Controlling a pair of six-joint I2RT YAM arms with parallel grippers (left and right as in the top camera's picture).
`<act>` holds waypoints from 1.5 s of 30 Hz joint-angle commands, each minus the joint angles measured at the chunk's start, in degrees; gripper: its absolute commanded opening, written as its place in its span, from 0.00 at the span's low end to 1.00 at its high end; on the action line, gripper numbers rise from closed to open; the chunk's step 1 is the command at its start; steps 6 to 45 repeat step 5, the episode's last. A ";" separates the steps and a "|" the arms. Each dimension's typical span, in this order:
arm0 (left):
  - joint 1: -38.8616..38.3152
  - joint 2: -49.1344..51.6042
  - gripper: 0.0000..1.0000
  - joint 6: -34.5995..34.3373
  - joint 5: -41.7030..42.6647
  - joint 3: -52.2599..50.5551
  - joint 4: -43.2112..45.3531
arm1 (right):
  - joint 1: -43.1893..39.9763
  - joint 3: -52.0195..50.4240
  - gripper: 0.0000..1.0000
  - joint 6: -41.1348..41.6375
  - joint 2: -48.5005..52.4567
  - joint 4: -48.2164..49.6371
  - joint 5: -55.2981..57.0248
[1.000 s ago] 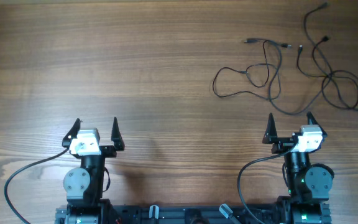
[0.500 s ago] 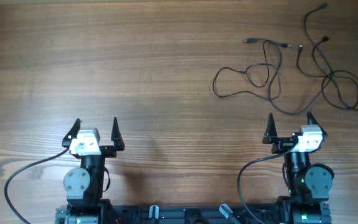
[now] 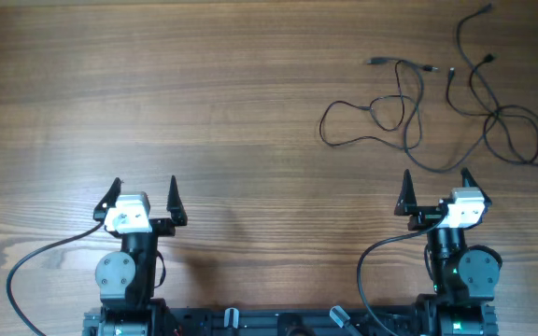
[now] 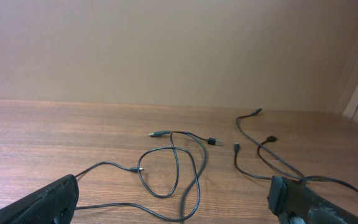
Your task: Untangle cables
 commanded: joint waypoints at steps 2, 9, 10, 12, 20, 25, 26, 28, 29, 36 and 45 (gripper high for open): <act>-0.22 0.02 1.00 1.11 0.26 -0.15 -0.22 | 0.35 -0.07 1.00 1.09 -0.70 0.11 -0.50; -0.20 0.02 1.00 1.11 0.24 -0.15 -0.22 | 0.35 -0.07 1.00 1.09 -0.70 0.09 -0.50; -0.20 0.02 1.00 1.11 0.24 -0.15 -0.22 | 0.35 -0.07 1.00 1.09 -0.70 0.09 -0.50; -0.20 0.02 1.00 1.11 0.24 -0.15 -0.22 | 0.35 -0.07 1.00 1.09 -0.70 0.09 -0.50; -0.20 0.02 1.00 1.11 0.24 -0.15 -0.22 | 0.35 -0.07 1.00 1.09 -0.70 0.09 -0.50; -0.20 0.02 1.00 1.11 0.24 -0.15 -0.22 | 0.35 -0.07 1.00 1.09 -0.70 0.09 -0.50; -0.20 0.02 1.00 1.11 0.24 -0.15 -0.22 | 0.35 -0.07 1.00 1.09 -0.70 0.09 -0.50; -0.20 0.02 1.00 1.11 0.24 -0.15 -0.22 | 0.35 -0.07 1.00 1.09 -0.70 0.09 -0.50; -0.20 0.02 1.00 1.11 0.24 -0.15 -0.22 | 0.35 -0.07 1.00 1.09 -0.70 0.09 -0.50; -0.20 0.02 1.00 1.11 0.24 -0.15 -0.22 | 0.35 -0.07 1.00 1.09 -0.70 0.09 -0.50; -0.20 0.02 1.00 1.11 0.24 -0.15 -0.22 | 0.35 -0.07 1.00 1.09 -0.70 0.09 -0.50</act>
